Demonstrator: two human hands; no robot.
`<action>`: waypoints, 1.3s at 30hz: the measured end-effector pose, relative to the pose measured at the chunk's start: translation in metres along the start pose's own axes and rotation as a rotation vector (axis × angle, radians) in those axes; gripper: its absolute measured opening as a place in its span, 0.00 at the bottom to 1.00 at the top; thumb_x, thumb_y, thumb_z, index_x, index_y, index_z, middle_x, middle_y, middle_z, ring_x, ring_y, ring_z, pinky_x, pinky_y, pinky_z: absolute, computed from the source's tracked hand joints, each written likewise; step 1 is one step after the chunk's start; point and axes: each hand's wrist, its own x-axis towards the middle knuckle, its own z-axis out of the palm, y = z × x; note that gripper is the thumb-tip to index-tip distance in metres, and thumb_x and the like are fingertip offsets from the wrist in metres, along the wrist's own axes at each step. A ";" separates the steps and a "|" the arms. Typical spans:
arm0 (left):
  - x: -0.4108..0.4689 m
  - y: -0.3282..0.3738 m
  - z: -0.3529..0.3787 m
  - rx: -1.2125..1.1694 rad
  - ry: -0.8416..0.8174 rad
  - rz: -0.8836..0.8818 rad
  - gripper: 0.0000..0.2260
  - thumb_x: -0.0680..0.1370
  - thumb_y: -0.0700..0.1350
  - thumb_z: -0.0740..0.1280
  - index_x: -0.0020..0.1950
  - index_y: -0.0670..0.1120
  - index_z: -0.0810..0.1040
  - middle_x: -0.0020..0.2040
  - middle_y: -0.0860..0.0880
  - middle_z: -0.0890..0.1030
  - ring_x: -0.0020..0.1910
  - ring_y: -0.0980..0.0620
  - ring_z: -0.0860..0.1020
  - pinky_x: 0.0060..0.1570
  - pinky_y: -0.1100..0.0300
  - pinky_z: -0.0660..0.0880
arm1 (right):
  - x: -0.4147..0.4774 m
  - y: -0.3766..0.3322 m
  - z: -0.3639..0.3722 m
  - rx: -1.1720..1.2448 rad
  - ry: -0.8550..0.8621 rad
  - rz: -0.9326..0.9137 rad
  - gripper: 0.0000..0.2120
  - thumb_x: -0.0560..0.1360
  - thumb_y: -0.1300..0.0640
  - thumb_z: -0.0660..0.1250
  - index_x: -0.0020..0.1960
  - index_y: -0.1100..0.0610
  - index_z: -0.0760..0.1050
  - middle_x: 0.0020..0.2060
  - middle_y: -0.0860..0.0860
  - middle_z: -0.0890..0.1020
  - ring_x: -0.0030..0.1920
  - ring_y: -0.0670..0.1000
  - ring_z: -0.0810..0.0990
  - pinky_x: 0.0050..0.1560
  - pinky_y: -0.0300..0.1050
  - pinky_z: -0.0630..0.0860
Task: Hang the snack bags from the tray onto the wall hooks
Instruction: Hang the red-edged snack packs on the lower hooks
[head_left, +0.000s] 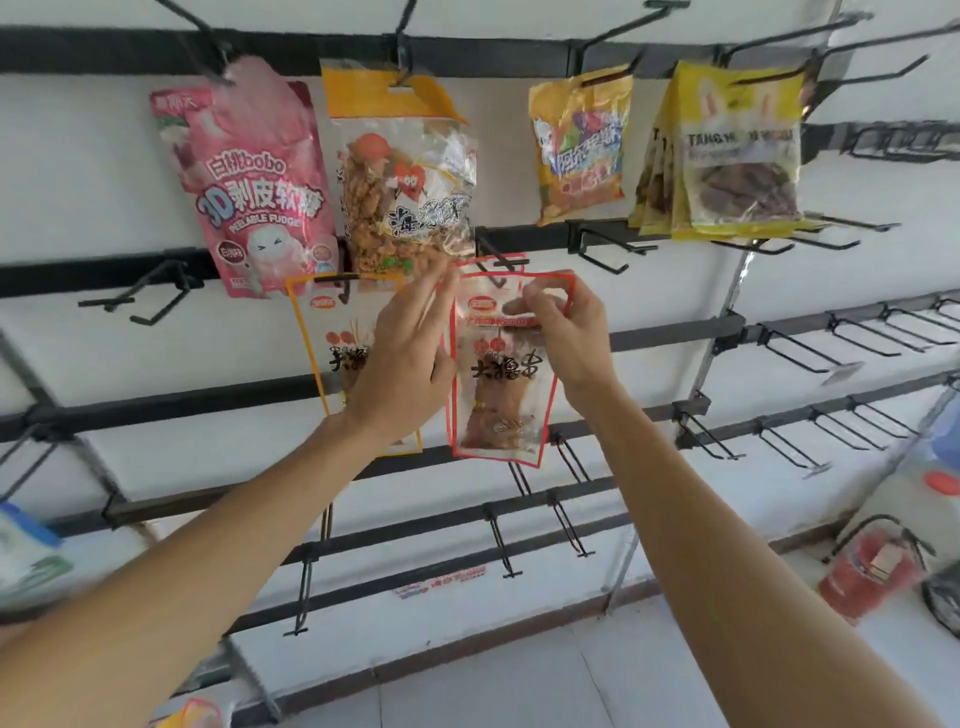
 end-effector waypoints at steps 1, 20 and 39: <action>-0.003 0.001 0.003 0.080 0.020 0.056 0.30 0.76 0.33 0.58 0.79 0.39 0.56 0.79 0.40 0.55 0.79 0.41 0.54 0.76 0.42 0.55 | 0.004 0.002 0.000 -0.012 -0.016 -0.001 0.04 0.82 0.60 0.64 0.51 0.60 0.74 0.41 0.57 0.85 0.44 0.52 0.86 0.42 0.44 0.81; 0.019 -0.029 0.048 0.441 -0.227 0.161 0.32 0.74 0.37 0.63 0.78 0.39 0.60 0.80 0.42 0.56 0.80 0.44 0.50 0.78 0.47 0.49 | 0.069 0.059 0.008 -0.348 0.089 0.019 0.12 0.79 0.50 0.68 0.56 0.55 0.69 0.40 0.50 0.81 0.37 0.51 0.80 0.39 0.48 0.78; -0.004 -0.032 0.076 0.384 -0.534 -0.064 0.33 0.78 0.41 0.62 0.81 0.42 0.52 0.81 0.43 0.44 0.80 0.45 0.39 0.78 0.46 0.42 | 0.020 0.110 -0.021 -0.958 -0.325 -0.085 0.28 0.79 0.50 0.64 0.78 0.49 0.63 0.77 0.48 0.64 0.75 0.56 0.63 0.73 0.56 0.66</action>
